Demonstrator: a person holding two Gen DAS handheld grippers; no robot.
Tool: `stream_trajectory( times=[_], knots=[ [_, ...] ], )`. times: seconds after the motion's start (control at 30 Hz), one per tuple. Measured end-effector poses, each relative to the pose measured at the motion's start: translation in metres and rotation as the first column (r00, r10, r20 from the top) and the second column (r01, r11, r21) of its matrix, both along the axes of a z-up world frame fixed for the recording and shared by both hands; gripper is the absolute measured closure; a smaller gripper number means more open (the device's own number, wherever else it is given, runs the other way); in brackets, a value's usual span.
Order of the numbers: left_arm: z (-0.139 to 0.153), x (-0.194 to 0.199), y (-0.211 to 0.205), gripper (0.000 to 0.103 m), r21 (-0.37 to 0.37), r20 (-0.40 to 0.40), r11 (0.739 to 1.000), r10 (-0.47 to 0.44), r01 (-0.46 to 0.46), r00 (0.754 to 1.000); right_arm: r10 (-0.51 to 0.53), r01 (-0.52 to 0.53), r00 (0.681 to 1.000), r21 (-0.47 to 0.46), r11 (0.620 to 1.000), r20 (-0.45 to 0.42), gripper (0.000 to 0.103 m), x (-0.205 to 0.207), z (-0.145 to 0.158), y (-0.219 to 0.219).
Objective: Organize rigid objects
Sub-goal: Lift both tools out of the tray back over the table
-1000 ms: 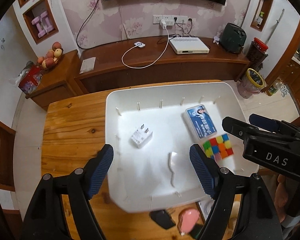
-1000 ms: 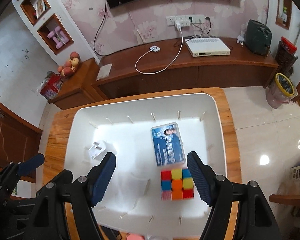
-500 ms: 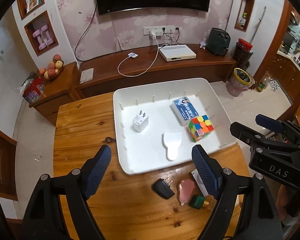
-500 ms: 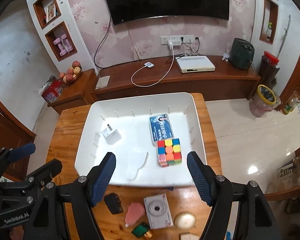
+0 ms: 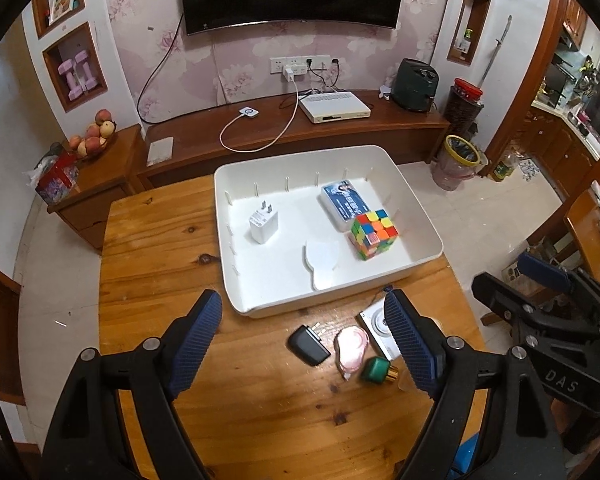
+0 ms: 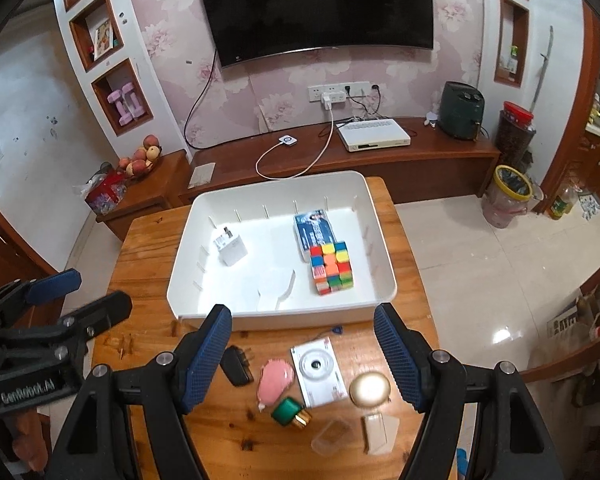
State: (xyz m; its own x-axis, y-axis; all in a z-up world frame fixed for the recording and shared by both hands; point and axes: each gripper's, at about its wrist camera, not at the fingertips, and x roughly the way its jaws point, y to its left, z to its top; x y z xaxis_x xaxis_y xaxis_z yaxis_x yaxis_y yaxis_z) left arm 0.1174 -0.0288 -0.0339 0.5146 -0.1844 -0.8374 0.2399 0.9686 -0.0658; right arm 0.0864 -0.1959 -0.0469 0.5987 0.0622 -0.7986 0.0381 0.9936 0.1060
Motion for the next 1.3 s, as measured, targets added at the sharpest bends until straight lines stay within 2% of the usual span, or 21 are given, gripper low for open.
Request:
stream_trajectory(
  times=[0.27,0.53,0.67,0.87,1.07,1.3],
  knots=[
    [-0.020,-0.005,0.005,0.018,-0.027,-0.046,1.000,0.008,-0.009,0.999,-0.043,0.043,0.999,-0.034,0.999,-0.010,0.029,-0.034,-0.017,-0.012],
    [-0.059,0.000,-0.001,0.018,0.002,-0.129,1.000,0.025,-0.025,0.991,-0.066,0.066,0.997,-0.023,0.998,-0.044,0.029,-0.056,-0.051,-0.022],
    [-0.085,0.003,-0.007,0.018,0.030,-0.177,0.999,0.035,-0.030,0.984,-0.022,0.021,0.999,-0.027,0.999,-0.044,0.029,-0.065,-0.070,-0.012],
    [-0.123,0.012,-0.006,0.018,0.044,-0.231,0.997,0.077,-0.069,0.970,0.116,-0.119,0.993,-0.087,0.989,-0.034,0.029,-0.076,-0.101,0.022],
    [-0.153,0.021,-0.002,0.018,0.043,-0.270,0.992,0.123,-0.116,0.955,0.278,-0.280,0.960,-0.220,0.934,-0.040,0.029,-0.082,-0.133,0.055],
    [-0.179,0.030,-0.004,0.018,0.044,-0.312,0.988,0.153,-0.147,0.938,0.445,-0.452,0.889,-0.364,0.814,-0.107,0.029,-0.078,-0.166,0.082]
  ],
)
